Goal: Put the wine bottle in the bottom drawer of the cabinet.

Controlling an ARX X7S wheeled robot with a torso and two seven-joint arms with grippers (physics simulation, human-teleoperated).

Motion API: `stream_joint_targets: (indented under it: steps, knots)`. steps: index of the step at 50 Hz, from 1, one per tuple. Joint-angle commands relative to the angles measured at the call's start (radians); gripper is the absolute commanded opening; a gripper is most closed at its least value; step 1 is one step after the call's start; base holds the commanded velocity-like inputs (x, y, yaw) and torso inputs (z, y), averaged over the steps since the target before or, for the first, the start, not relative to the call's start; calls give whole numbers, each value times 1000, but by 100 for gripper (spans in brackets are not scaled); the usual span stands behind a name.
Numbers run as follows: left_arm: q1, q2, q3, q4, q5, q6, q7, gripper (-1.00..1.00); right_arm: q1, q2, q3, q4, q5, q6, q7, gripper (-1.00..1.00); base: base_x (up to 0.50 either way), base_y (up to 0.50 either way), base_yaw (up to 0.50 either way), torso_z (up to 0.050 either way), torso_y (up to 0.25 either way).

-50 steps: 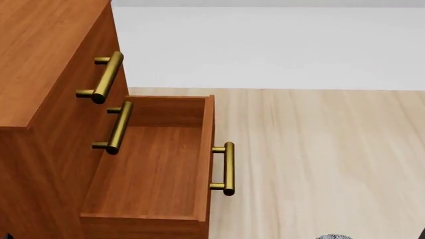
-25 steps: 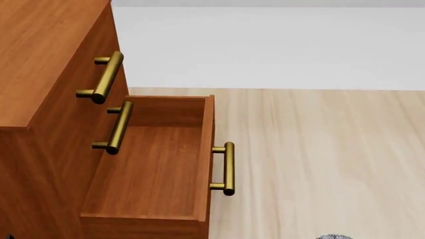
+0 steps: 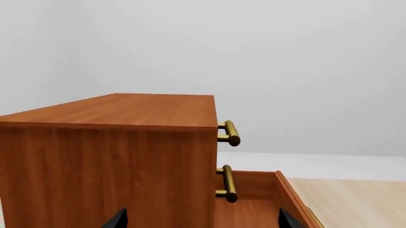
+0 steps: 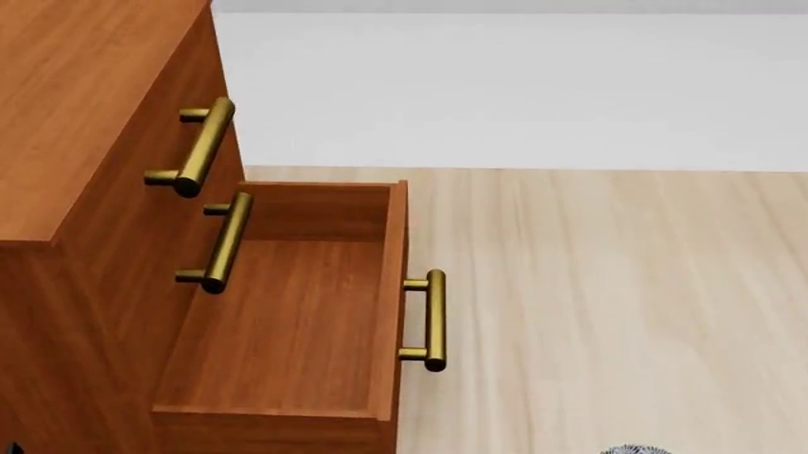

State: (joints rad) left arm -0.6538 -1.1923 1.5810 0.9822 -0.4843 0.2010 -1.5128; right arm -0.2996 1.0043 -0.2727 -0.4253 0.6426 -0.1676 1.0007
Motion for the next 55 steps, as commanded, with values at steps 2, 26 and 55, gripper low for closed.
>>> stream_joint_targets:
  steps: [2,26,55]
  knots:
    - [11,5,-15,0,-2,-12,1,100,31,-52,-28,85,5,-8,-51,100,0,0,0,0,0]
    - [43,18,-42,-32,-10,-4,15,100,93,-92,-23,196,45,-5,-102,100,0,0,0,0,0]
    - [68,11,-70,-53,-31,23,32,100,214,-94,-32,241,98,81,-150,100,0,0,0,0,0]
